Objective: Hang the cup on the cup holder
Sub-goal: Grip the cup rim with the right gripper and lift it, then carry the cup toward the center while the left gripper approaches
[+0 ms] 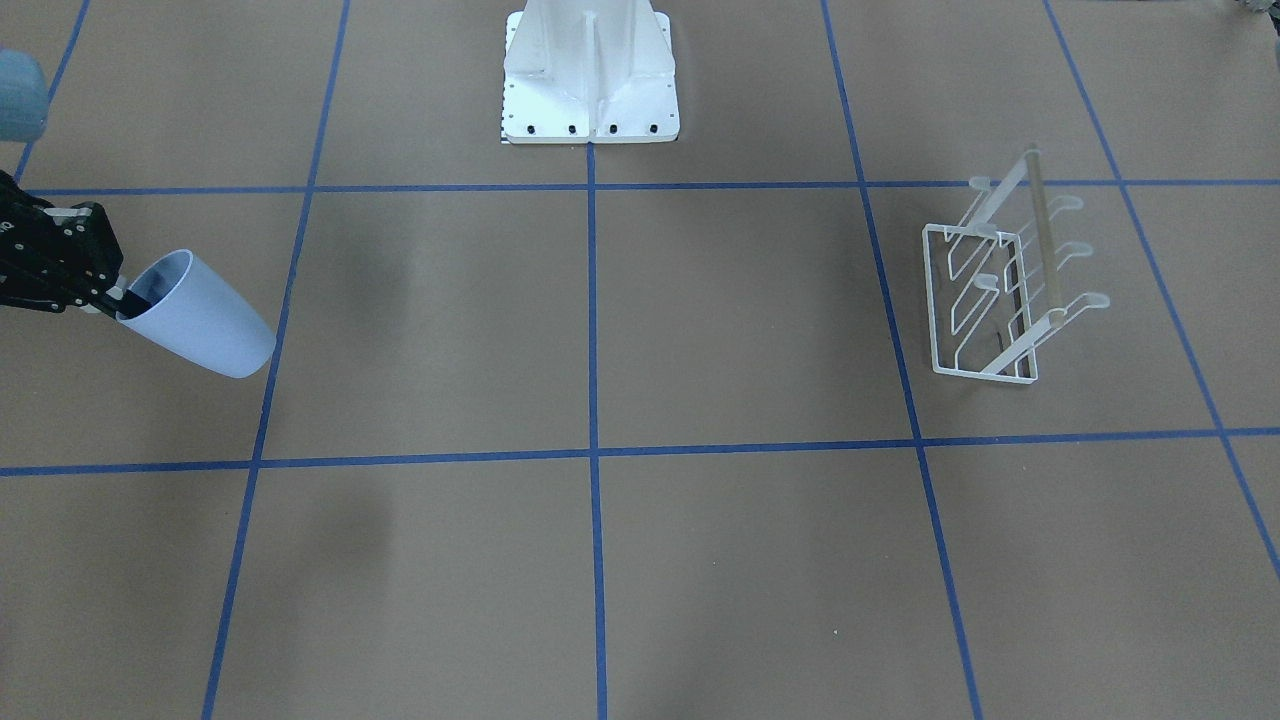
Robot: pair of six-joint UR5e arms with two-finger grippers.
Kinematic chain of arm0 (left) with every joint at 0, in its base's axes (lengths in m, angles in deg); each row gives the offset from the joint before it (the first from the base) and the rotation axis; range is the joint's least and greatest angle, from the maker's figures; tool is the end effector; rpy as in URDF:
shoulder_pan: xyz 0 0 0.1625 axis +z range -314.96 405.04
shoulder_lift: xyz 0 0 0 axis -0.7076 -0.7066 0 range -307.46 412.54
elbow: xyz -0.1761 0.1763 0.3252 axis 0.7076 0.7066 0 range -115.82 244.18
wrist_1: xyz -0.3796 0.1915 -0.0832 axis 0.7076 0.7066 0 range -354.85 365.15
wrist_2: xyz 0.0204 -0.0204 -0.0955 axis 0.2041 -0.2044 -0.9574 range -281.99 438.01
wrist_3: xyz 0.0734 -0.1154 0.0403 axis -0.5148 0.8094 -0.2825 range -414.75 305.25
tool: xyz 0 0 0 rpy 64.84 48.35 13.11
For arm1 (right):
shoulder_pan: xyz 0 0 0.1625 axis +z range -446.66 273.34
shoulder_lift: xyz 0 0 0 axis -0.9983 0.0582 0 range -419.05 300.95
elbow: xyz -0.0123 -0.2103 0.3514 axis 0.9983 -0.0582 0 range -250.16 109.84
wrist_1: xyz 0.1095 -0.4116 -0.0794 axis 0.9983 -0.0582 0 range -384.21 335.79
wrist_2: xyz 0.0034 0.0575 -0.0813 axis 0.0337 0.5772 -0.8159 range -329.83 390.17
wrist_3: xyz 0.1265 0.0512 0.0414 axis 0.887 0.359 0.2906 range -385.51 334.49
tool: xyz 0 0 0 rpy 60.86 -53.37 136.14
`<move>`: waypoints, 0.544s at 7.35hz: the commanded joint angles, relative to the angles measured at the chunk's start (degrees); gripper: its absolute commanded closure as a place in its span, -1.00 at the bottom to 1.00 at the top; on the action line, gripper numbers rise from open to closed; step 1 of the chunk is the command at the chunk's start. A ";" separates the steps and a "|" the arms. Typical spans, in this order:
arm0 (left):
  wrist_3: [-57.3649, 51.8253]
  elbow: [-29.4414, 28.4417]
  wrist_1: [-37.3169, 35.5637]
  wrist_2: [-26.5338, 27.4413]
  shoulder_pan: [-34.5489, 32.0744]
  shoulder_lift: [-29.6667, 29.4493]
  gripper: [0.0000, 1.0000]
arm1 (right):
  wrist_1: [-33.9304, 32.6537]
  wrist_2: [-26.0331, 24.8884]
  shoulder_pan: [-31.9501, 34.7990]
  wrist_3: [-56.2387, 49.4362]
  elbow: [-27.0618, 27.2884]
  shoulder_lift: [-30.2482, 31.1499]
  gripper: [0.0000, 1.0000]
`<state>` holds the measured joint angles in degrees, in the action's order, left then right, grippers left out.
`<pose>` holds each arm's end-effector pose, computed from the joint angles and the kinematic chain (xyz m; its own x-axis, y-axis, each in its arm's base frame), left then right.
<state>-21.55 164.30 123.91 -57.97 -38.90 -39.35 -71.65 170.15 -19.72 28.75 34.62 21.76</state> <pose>0.0282 -0.5571 0.4961 0.5805 0.0397 -0.8133 0.2844 0.9260 0.2482 -0.1995 -0.5301 0.3446 0.3114 -0.2273 0.9227 -0.1659 0.9431 0.2883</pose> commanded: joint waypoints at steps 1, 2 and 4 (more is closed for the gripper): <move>17.43 0.07 18.61 -0.08 3.94 -0.04 -0.97 | 13.55 -2.16 -1.98 14.68 -0.10 -0.04 1.00; 25.77 0.25 26.79 0.18 7.61 -0.12 -0.97 | 19.87 -5.56 -4.08 21.78 -0.02 0.05 1.00; 45.80 0.07 37.91 0.36 11.24 -3.96 -0.96 | 33.58 -11.64 -8.73 35.15 -0.02 0.75 1.00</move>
<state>11.98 164.39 154.87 -57.67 -30.02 -40.84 -46.62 162.06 -25.67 55.33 34.56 22.22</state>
